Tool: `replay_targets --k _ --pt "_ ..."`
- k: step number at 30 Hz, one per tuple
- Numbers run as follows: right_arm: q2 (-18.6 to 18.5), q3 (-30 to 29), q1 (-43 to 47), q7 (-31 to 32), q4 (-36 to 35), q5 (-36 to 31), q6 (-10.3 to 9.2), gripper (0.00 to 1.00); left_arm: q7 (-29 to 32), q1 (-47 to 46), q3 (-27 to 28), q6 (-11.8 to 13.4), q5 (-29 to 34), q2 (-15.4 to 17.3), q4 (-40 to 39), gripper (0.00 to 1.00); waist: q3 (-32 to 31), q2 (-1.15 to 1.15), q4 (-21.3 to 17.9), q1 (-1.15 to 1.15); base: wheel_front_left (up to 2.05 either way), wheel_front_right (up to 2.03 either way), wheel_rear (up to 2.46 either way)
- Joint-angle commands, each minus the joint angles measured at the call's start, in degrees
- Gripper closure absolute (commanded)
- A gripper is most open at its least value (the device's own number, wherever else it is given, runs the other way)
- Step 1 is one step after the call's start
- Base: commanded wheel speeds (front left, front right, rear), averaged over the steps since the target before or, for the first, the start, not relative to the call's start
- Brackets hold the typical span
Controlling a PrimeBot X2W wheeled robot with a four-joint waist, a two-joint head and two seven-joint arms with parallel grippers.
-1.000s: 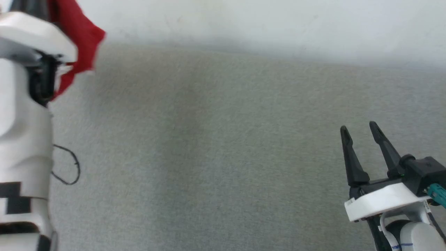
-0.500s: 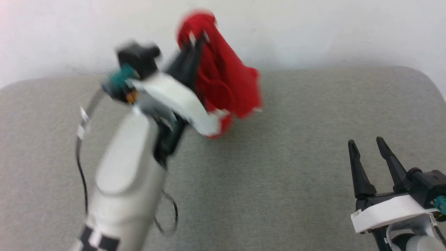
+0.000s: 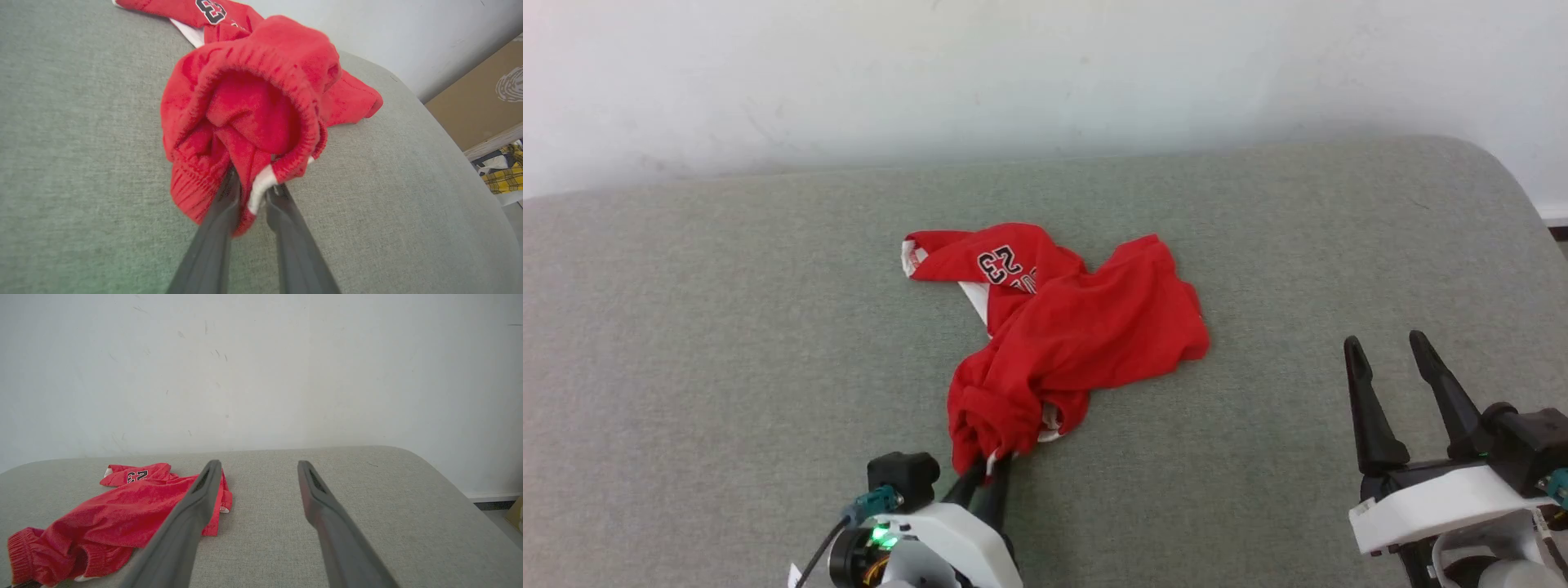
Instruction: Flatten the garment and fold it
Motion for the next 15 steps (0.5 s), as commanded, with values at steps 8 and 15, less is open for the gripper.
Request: replay_targets --k 8,15 --pt "0.1 -0.3 0.9 0.0 0.1 0.0 -0.05 0.00 -8.6 0.3 0.6 1.3 3.7 0.4 -9.4 0.00 -1.7 0.00 2.5 0.00 0.00 0.00 0.00" --pt "0.1 -0.6 1.5 0.8 -0.2 0.2 -0.05 0.00 -9.7 0.5 4.6 4.0 6.6 3.2 -16.8 0.00 -2.5 0.00 3.5 0.00 0.00 0.00 0.00"
